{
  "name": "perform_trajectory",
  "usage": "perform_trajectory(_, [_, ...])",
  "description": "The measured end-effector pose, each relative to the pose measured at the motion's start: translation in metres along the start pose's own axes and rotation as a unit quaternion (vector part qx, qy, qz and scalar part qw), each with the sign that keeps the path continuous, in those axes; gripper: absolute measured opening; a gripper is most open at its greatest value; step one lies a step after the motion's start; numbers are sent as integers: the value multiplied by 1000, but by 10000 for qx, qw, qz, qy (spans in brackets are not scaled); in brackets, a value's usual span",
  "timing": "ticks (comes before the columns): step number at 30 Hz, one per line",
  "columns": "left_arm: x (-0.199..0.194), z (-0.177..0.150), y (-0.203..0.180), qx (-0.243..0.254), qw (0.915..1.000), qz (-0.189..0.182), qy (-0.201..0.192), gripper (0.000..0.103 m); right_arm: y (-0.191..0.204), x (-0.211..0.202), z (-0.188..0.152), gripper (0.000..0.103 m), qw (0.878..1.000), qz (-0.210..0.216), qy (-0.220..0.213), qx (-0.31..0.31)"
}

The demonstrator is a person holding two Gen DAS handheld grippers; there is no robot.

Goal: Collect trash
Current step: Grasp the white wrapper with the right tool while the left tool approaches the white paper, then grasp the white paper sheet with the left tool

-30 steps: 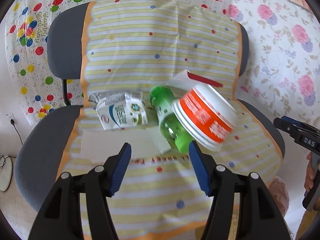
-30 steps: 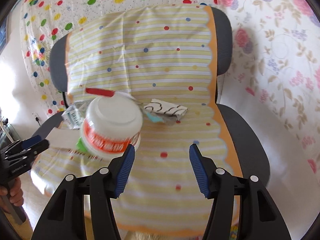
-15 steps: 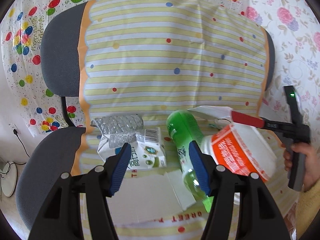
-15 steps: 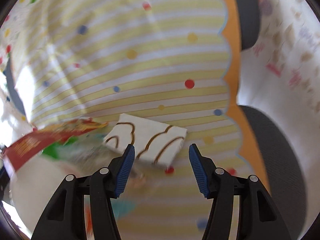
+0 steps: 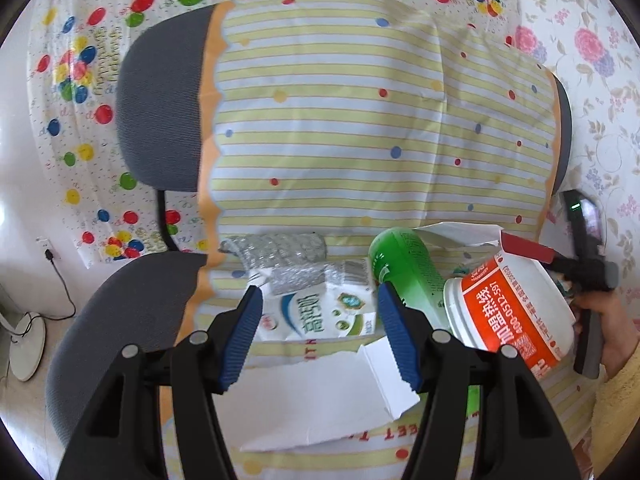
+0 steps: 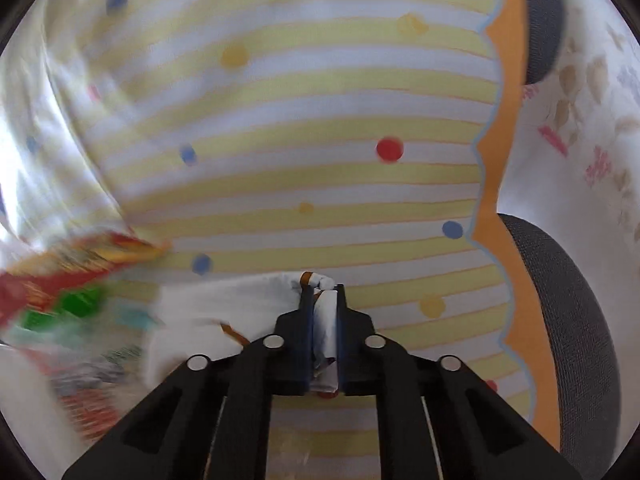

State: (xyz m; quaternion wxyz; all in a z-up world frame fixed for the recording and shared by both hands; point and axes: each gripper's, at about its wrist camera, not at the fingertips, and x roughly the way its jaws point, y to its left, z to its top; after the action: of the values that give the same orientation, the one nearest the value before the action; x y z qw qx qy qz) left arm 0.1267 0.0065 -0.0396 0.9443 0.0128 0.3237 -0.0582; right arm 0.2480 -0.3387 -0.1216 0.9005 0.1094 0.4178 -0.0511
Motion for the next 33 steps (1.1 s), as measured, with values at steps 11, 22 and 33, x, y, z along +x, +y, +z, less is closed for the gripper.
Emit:
perform_trajectory(11, [-44, -4, 44, -369, 9980, 474, -190, 58, 14, -196, -17, 7, 9800, -405, -1915, -354])
perform_trajectory(22, [17, -34, 58, -211, 9978, 207, 587, 52, 20, -211, -81, 7, 9850, -335, -1635, -440])
perform_trajectory(33, [48, -72, 81, -466, 9911, -27, 1245, 28, 29, -202, -115, 7, 9887, -336, -1420, -339])
